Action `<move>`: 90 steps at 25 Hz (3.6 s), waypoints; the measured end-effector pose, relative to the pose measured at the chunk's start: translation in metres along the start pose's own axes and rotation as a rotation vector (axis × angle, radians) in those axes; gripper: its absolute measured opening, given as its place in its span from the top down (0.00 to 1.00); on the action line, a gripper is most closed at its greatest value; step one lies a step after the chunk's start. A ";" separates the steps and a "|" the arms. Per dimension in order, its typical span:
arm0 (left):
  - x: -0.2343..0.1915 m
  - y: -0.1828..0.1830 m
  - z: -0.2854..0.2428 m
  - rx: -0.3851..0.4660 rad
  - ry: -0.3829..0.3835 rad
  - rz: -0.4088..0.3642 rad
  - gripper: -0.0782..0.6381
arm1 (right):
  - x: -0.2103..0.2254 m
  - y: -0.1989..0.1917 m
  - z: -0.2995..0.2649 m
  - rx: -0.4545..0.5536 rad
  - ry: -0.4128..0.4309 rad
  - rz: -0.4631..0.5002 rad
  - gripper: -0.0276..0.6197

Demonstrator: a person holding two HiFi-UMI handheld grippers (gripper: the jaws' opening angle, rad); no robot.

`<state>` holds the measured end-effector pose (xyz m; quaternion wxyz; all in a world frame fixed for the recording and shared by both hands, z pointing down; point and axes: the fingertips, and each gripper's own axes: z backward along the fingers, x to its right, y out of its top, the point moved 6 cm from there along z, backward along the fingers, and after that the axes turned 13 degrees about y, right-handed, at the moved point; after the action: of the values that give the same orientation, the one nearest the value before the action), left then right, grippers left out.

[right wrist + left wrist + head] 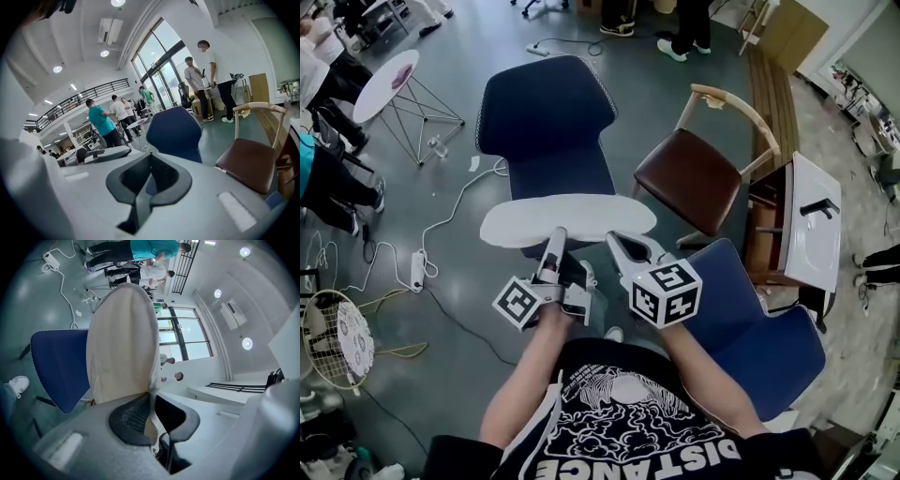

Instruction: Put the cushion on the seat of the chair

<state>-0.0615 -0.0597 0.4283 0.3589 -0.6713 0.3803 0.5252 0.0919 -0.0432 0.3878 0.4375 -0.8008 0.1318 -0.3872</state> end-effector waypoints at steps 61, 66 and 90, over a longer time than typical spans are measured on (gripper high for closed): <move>-0.167 0.056 -0.125 0.015 0.193 0.162 0.80 | 0.095 -0.023 -0.144 -0.293 0.027 -0.132 0.96; -0.185 0.046 -0.115 0.011 0.230 0.162 0.80 | 0.100 -0.038 -0.139 -0.299 0.025 -0.143 0.96; -0.291 0.005 -0.079 0.028 0.414 0.144 0.69 | 0.100 -0.126 -0.087 -0.395 -0.003 -0.152 0.96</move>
<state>-0.0784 -0.0928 0.7276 0.2441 -0.7309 0.5002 0.3950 0.0780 -0.0773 0.5668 0.2418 -0.8792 0.1439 -0.3846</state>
